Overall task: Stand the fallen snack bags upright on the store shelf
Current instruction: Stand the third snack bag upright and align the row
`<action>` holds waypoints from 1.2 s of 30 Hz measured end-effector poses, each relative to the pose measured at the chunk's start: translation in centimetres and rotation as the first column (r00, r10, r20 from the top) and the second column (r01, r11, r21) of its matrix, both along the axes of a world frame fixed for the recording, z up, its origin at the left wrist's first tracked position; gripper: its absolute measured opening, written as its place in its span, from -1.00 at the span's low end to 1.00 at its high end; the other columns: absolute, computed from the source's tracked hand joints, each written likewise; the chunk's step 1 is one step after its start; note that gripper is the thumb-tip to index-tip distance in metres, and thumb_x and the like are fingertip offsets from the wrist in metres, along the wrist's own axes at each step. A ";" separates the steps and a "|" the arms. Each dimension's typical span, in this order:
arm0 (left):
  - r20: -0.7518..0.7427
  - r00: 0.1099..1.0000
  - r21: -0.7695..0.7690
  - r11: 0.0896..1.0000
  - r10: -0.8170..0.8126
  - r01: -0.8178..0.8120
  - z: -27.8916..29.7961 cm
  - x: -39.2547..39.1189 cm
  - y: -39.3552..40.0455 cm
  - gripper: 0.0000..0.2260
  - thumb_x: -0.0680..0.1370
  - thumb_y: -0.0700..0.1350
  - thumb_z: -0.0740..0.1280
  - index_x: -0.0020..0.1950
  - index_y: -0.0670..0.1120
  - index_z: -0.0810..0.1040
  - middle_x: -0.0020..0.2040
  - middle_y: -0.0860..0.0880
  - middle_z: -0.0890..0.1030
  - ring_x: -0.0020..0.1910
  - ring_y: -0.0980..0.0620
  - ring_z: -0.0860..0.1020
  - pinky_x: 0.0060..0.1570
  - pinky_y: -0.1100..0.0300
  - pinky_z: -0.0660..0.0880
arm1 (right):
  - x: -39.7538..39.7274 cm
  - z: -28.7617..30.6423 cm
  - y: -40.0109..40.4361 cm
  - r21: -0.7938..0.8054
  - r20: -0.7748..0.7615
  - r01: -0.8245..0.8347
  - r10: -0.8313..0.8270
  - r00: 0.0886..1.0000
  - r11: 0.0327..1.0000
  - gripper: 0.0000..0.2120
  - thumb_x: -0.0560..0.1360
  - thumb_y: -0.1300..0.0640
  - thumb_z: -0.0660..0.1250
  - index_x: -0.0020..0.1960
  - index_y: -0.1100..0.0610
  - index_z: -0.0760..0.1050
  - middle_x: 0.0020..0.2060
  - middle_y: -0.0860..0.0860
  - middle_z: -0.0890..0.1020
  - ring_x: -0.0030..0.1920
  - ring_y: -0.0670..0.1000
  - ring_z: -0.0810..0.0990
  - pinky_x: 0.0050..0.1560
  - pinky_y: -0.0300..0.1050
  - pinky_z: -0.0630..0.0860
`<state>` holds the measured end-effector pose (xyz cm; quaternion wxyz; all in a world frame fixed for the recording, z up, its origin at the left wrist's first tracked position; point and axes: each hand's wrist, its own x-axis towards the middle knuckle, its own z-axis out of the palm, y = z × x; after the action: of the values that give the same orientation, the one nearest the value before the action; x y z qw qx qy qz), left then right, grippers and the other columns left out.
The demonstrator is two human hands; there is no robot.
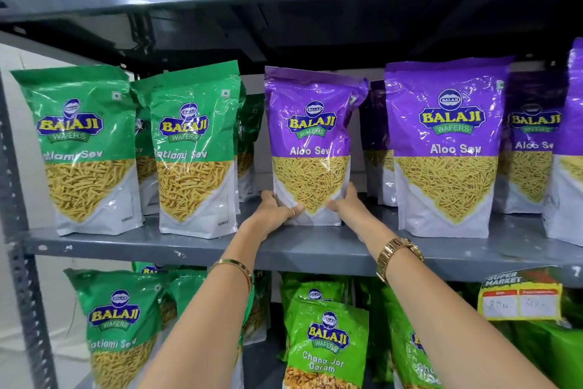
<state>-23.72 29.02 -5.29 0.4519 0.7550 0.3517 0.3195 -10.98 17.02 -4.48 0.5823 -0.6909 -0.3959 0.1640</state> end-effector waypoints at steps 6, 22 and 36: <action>0.020 1.000 0.005 1.000 -0.024 0.024 -0.4 -1.6 -1.0 -0.22 0.38 0.09 0.44 0.41 -0.09 0.06 0.30 -0.11 0.41 0.21 -0.11 0.43 0.11 0.08 0.41 | -0.4 -0.1 -0.9 -0.035 -0.050 0.013 -0.015 0.999 0.999 -0.27 0.46 0.20 0.31 0.46 0.09 -0.06 0.41 0.12 0.27 0.32 0.16 0.33 0.09 -0.07 0.27; -0.022 0.996 0.048 0.995 -0.090 0.091 -0.1 -3.4 -3.0 -0.09 0.24 0.15 0.51 0.39 0.01 0.02 0.23 -0.14 0.41 0.13 -0.12 0.46 0.14 -0.02 0.45 | -1.0 1.7 -3.2 0.146 -0.124 0.037 -0.019 0.992 0.989 -0.37 0.31 -0.13 0.29 0.27 0.20 0.36 0.09 0.07 0.51 0.12 0.09 0.45 0.18 0.03 0.34; 0.186 0.970 0.061 0.987 -0.157 0.148 -0.3 -2.2 -2.8 -0.04 0.13 -0.05 0.62 0.39 -0.04 0.15 0.34 -0.03 0.41 0.28 -0.02 0.39 0.31 0.06 0.36 | 0.5 12.8 -0.8 0.480 -0.249 0.080 0.048 0.967 0.874 -0.79 0.54 0.09 0.21 -0.26 0.06 0.46 -0.34 -0.02 0.51 -0.40 -0.05 0.42 -0.42 -0.24 0.35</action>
<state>-25.93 26.20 -5.63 0.4889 0.7560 0.2405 0.3627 -10.47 16.25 8.37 0.7842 -0.4988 -0.3410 0.1413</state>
